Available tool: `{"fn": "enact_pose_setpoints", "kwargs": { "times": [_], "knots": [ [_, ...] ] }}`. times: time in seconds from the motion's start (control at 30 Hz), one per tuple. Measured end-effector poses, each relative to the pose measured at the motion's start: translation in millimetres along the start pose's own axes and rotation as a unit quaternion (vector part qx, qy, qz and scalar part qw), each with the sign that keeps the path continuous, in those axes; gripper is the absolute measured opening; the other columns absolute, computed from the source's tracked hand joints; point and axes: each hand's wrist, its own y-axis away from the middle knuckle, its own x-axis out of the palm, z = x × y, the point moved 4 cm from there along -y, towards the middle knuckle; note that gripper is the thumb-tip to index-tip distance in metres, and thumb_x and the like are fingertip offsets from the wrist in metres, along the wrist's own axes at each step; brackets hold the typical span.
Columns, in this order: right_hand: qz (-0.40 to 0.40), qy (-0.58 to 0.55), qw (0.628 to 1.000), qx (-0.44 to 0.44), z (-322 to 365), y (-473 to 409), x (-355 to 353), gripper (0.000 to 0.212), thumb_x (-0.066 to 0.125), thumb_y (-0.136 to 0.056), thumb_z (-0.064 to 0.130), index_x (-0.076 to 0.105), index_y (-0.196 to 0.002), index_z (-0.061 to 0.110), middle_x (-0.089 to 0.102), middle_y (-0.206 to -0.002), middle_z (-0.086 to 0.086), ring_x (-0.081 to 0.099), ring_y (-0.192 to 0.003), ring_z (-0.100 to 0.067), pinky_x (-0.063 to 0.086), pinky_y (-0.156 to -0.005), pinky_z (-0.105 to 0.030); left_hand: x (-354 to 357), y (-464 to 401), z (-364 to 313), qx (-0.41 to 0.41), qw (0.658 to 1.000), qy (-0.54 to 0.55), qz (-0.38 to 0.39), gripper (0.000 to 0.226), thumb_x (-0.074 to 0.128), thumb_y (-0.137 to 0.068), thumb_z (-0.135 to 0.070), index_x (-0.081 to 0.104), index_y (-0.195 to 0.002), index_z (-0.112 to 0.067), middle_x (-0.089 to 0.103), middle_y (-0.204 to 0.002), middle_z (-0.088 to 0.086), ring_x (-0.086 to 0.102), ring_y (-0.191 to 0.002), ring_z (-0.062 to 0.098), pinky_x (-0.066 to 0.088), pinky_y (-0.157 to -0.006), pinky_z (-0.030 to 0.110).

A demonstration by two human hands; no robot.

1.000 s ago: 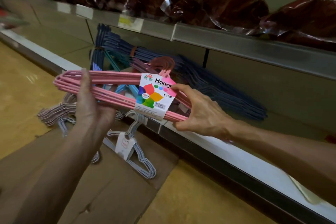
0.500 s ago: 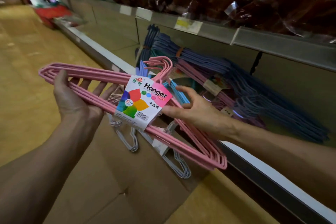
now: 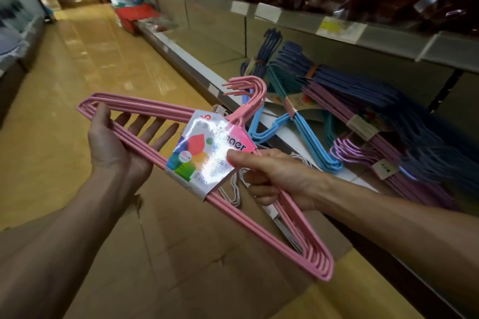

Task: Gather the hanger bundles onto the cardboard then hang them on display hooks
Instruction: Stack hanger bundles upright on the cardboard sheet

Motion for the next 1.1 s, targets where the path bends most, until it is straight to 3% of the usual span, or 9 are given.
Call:
{"fn": "enact_pose_setpoints", "kwargs": {
  "times": [0.17,0.3,0.37,0.47,0.57,0.7,0.8,0.97,1.1],
  "knots": [
    [-0.078,0.104,0.990,-0.047,5.2,-15.9,7.5,0.035,0.077,-0.085,0.038,0.064,-0.095,0.006,0.041,-0.056,0.003,0.031,-0.043,-0.009,0.023,-0.043,-0.024,-40.3,-6.3,-20.2,0.001,0.982,-0.179,-0.053,0.066,0.050,-0.095,-0.058,0.037,-0.149,-0.023,0.046,-0.145,0.011,0.050,-0.130,0.035,0.044,-0.102,0.052],
    [-0.138,0.197,0.965,-0.103,8.6,-33.2,23.9,0.033,0.080,-0.083,0.036,0.070,-0.108,0.018,0.071,-0.071,0.015,0.063,-0.055,0.004,0.051,-0.054,-0.013,-65.8,-10.4,-46.0,0.103,0.885,-0.438,-0.119,0.082,0.052,-0.092,-0.063,0.025,-0.156,-0.019,0.033,-0.159,0.007,0.039,-0.141,0.027,0.034,-0.114,0.046],
    [-0.140,0.221,0.959,-0.107,3.1,-45.7,32.6,0.037,0.082,-0.080,0.041,0.070,-0.109,0.021,0.077,-0.090,0.010,0.073,-0.079,-0.004,0.062,-0.078,-0.030,-60.3,-0.6,-54.8,0.184,0.835,-0.507,-0.109,0.071,0.051,-0.096,-0.057,0.036,-0.152,-0.016,0.045,-0.151,0.004,0.046,-0.134,0.021,0.039,-0.109,0.040],
    [-0.138,0.256,0.951,-0.101,-2.9,-57.7,48.5,0.041,0.081,-0.079,0.045,0.068,-0.110,0.021,0.075,-0.096,0.005,0.073,-0.084,-0.010,0.062,-0.077,-0.031,-36.0,21.5,-53.4,0.247,0.801,-0.545,-0.014,0.045,0.044,-0.102,-0.046,0.059,-0.133,-0.018,0.060,-0.124,-0.007,0.053,-0.117,0.011,0.041,-0.091,0.027],
    [-0.134,0.281,0.945,-0.105,-7.7,-64.5,66.0,0.039,0.080,-0.076,0.050,0.067,-0.104,0.027,0.073,-0.092,0.005,0.071,-0.081,-0.013,0.063,-0.073,-0.035,-19.2,36.3,-43.3,0.224,0.808,-0.538,0.085,0.048,0.037,-0.103,-0.049,0.066,-0.126,-0.019,0.064,-0.122,-0.010,0.058,-0.114,0.004,0.042,-0.082,0.017],
    [-0.115,0.283,0.947,-0.099,-18.0,-75.0,83.8,0.028,0.080,-0.078,0.047,0.067,-0.094,0.028,0.072,-0.087,0.005,0.070,-0.078,-0.015,0.061,-0.075,-0.041,-15.0,35.4,-37.1,0.184,0.823,-0.521,0.134,0.052,0.037,-0.095,-0.066,0.071,-0.116,-0.033,0.068,-0.122,-0.010,0.062,-0.115,0.004,0.047,-0.092,0.025],
    [-0.119,0.281,0.948,-0.089,-25.8,-78.3,91.6,0.036,0.081,-0.075,0.049,0.067,-0.098,0.025,0.072,-0.087,0.005,0.069,-0.079,-0.015,0.061,-0.074,-0.039,-18.2,32.2,-38.7,0.149,0.832,-0.518,0.128,0.046,0.035,-0.093,-0.071,0.070,-0.101,-0.042,0.067,-0.121,-0.011,0.061,-0.117,0.008,0.044,-0.095,0.028],
    [-0.114,0.307,0.941,-0.082,-33.0,-79.3,101.1,0.040,0.079,-0.073,0.054,0.062,-0.100,0.030,0.070,-0.088,0.007,0.068,-0.079,-0.014,0.061,-0.073,-0.042,-19.4,32.3,-38.2,0.128,0.854,-0.500,0.058,0.069,0.052,-0.088,-0.068,0.072,-0.098,-0.003,0.074,-0.099,0.014,0.070,-0.099,0.028,0.053,-0.088,0.036],
    [-0.094,0.296,0.948,-0.066,-35.4,-77.7,105.5,0.048,0.080,-0.070,0.053,0.059,-0.108,0.032,0.070,-0.090,0.008,0.069,-0.077,-0.012,0.061,-0.072,-0.038,-26.6,32.6,-38.9,0.143,0.872,-0.468,0.007,0.058,0.072,-0.080,-0.058,0.074,-0.095,-0.002,0.075,-0.095,0.017,0.072,-0.094,0.032,0.056,-0.087,0.042]
  ]
}}
